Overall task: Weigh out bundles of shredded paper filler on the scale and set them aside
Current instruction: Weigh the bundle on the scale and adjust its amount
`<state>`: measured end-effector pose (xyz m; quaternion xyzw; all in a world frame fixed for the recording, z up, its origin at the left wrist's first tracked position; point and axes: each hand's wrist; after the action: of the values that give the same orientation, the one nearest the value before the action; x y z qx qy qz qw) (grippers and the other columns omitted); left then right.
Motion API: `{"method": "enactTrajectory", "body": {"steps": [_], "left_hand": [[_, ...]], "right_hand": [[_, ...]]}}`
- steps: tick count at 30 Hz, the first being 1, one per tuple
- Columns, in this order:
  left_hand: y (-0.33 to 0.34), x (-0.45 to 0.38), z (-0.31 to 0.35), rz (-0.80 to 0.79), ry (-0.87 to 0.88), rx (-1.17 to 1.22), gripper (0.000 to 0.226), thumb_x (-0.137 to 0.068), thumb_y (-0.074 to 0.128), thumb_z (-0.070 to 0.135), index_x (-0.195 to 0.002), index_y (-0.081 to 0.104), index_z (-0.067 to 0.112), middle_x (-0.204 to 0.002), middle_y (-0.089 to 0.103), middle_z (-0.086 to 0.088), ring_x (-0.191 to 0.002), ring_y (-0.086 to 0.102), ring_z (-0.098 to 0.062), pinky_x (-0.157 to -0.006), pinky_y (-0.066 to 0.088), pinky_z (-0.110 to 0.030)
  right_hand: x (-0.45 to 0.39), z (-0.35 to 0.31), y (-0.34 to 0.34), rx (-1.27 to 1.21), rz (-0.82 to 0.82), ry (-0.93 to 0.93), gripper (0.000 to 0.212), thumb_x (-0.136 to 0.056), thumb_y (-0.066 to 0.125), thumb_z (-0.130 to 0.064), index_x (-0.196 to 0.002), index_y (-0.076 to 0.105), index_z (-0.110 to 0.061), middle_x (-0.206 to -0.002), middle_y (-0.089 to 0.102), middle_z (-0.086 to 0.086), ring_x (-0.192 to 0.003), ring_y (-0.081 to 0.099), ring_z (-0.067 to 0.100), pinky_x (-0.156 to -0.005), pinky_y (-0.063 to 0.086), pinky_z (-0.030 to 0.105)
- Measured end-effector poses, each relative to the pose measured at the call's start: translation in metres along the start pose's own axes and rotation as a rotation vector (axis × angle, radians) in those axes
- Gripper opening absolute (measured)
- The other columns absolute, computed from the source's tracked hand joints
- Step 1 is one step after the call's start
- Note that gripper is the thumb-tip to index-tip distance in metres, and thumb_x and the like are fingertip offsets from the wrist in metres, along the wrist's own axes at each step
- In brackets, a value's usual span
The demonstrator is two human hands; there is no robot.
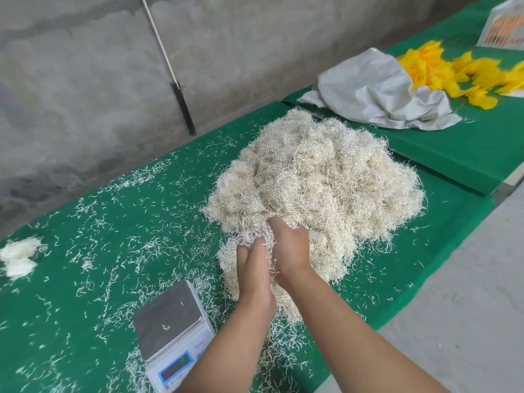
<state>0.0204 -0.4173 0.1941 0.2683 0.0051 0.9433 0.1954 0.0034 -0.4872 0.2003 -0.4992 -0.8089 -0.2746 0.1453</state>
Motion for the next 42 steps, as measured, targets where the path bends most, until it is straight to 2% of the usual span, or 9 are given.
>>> {"method": "enactTrajectory", "body": {"steps": [3,5,8,16,20,27,31,35,42], "left_hand": [[-0.012,-0.002,0.000,-0.117,0.078,0.040,0.033,-0.086,0.065,0.050,-0.119,0.066,0.047,-0.120,0.070,0.008,-0.105,0.067,-0.006,-0.101,0.045,-0.046],[-0.022,-0.005,-0.001,-0.129,0.033,0.089,0.024,-0.093,0.060,0.056,-0.109,0.074,0.043,-0.111,0.075,0.005,-0.096,0.071,-0.006,-0.088,0.049,-0.043],[-0.037,-0.012,-0.010,-0.153,-0.241,0.262,0.047,-0.096,0.049,0.069,-0.117,0.068,0.030,-0.121,0.061,-0.008,-0.114,0.060,-0.028,-0.100,0.048,-0.064],[-0.038,-0.010,-0.003,-0.142,-0.385,0.470,0.071,-0.095,0.048,0.071,-0.132,0.066,0.014,-0.120,0.073,-0.022,-0.111,0.069,-0.043,-0.095,0.053,-0.057],[-0.034,0.005,0.001,-0.024,-0.302,0.360,0.075,-0.082,0.062,0.080,-0.127,0.071,0.020,-0.123,0.073,-0.009,-0.108,0.073,-0.031,-0.093,0.057,-0.052],[-0.028,0.030,-0.001,0.132,0.082,0.091,0.027,-0.095,0.061,0.062,-0.102,0.062,0.036,-0.079,0.072,0.030,-0.075,0.068,0.012,-0.077,0.049,-0.032],[-0.039,0.033,0.010,0.212,0.140,0.057,0.032,-0.098,0.060,0.058,-0.095,0.064,0.026,-0.075,0.075,0.016,-0.067,0.070,0.004,-0.071,0.049,-0.031],[-0.066,0.022,0.010,0.230,0.084,0.007,0.033,-0.100,0.059,0.043,-0.099,0.071,0.013,-0.084,0.072,-0.008,-0.075,0.070,-0.022,-0.072,0.050,-0.035],[-0.088,0.026,0.005,0.294,0.056,-0.041,0.019,-0.107,0.043,0.022,-0.089,0.050,0.027,-0.089,0.053,0.001,-0.073,0.046,-0.014,-0.071,0.036,-0.034]], "right_hand": [[-0.003,-0.010,-0.002,-0.153,-0.069,0.116,0.036,-0.089,0.067,-0.040,-0.107,0.052,-0.013,-0.071,0.048,0.001,-0.069,0.048,0.019,-0.064,0.027,0.050],[-0.009,-0.014,-0.009,-0.216,-0.074,0.201,0.059,-0.088,0.068,-0.049,-0.132,0.055,-0.011,-0.125,0.064,0.014,-0.122,0.058,0.034,-0.112,0.042,0.065],[-0.012,-0.018,-0.015,-0.190,-0.075,0.272,0.097,-0.079,0.072,-0.060,-0.162,0.033,-0.027,-0.168,0.032,0.013,-0.155,0.030,0.040,-0.122,0.024,0.067],[0.028,0.022,-0.003,0.059,-0.289,0.217,0.057,-0.093,0.062,-0.050,-0.129,0.063,-0.005,-0.124,0.068,0.033,-0.117,0.066,0.053,-0.109,0.046,0.068],[0.037,0.030,0.004,0.331,-0.173,-0.063,0.031,-0.084,0.063,-0.040,-0.070,0.051,-0.015,-0.050,0.046,-0.003,-0.042,0.041,0.014,-0.052,0.033,0.032],[0.037,0.031,0.008,0.409,-0.237,-0.267,0.039,-0.107,0.054,-0.045,-0.135,0.053,-0.017,-0.139,0.054,0.007,-0.122,0.058,0.023,-0.095,0.047,0.033],[0.060,0.028,0.013,0.359,-0.356,-0.122,0.038,-0.105,0.051,-0.054,-0.138,0.056,-0.036,-0.113,0.066,-0.017,-0.089,0.063,-0.013,-0.064,0.045,0.012],[0.083,0.044,0.015,0.300,-0.496,-0.034,0.042,-0.100,0.044,-0.074,-0.117,0.069,-0.045,-0.103,0.076,-0.025,-0.094,0.070,-0.009,-0.085,0.048,0.026],[0.089,0.069,0.004,-0.109,-0.458,0.309,0.088,-0.091,0.033,-0.088,-0.163,0.027,-0.038,-0.173,0.019,-0.007,-0.161,0.012,0.014,-0.128,0.005,0.055]]}}
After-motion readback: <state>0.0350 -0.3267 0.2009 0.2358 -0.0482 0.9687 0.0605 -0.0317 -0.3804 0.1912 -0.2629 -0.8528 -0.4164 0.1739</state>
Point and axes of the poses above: each hand's wrist, its own x-axis away from the middle knuckle, its own y-axis out of the palm, z = x × y
